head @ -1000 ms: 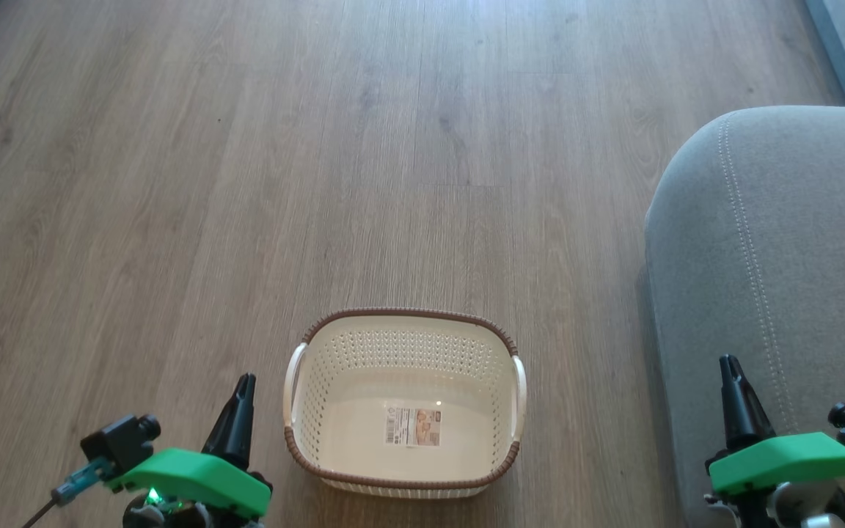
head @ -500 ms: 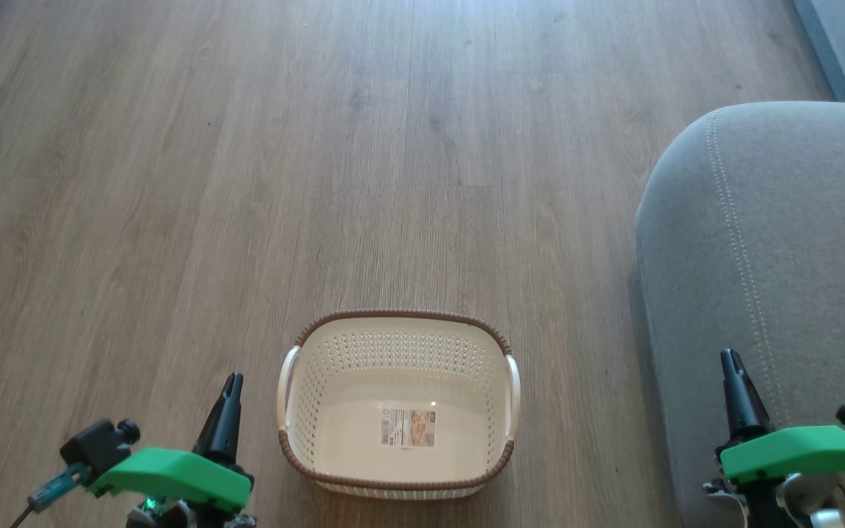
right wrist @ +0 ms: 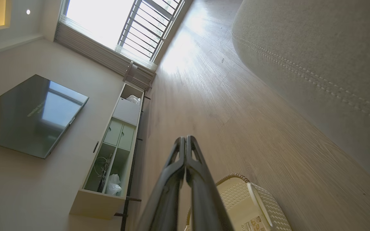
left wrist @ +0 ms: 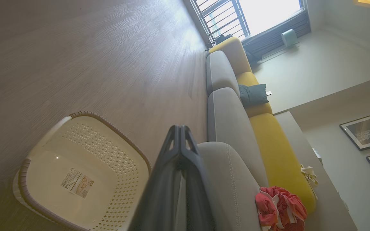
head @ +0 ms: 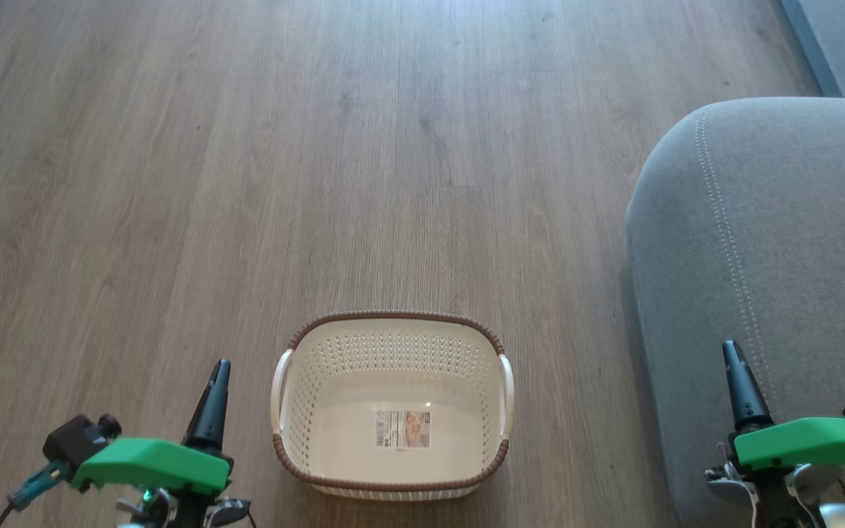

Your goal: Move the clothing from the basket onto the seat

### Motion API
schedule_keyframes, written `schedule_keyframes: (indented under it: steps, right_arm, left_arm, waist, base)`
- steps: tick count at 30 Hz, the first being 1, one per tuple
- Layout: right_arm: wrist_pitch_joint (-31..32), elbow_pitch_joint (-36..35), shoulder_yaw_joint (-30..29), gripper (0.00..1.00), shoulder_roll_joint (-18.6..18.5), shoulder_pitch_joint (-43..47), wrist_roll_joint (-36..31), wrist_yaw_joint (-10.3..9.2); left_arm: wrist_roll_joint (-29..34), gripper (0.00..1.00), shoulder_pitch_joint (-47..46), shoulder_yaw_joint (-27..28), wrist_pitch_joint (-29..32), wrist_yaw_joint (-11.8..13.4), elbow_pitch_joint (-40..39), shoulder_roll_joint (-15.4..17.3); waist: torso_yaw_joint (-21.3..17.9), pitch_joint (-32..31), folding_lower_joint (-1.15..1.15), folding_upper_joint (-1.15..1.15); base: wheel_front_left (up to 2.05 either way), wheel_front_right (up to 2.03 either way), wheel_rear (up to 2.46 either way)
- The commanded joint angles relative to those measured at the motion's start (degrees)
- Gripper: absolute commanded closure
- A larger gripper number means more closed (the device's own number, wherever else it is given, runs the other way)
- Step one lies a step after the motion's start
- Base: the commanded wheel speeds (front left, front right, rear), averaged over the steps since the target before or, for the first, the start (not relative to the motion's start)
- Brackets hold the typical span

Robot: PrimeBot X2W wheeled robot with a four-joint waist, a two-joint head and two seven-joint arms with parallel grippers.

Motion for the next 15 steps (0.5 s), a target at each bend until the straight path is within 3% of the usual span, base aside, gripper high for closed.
schedule_keyframes:
  steps: [1,15]
  right_arm:
    - [0.6,-1.6,0.4,1.00,-0.3,-3.3,2.2,0.00]
    - [2.8,-1.5,0.0,1.00,-0.3,-4.2,10.6,0.00]
  left_arm:
    - [-2.1,1.00,-2.9,2.1,0.6,-0.5,-2.2,0.7]
    - [-10.3,1.00,-3.5,3.9,2.8,-0.8,-2.5,0.7]
  waist:
    - [-0.2,0.0,0.00,0.00]
    - [-1.1,-0.1,0.00,0.00]
  base:
    - [0.00,0.00,0.00]
    - [0.00,0.00,0.00]
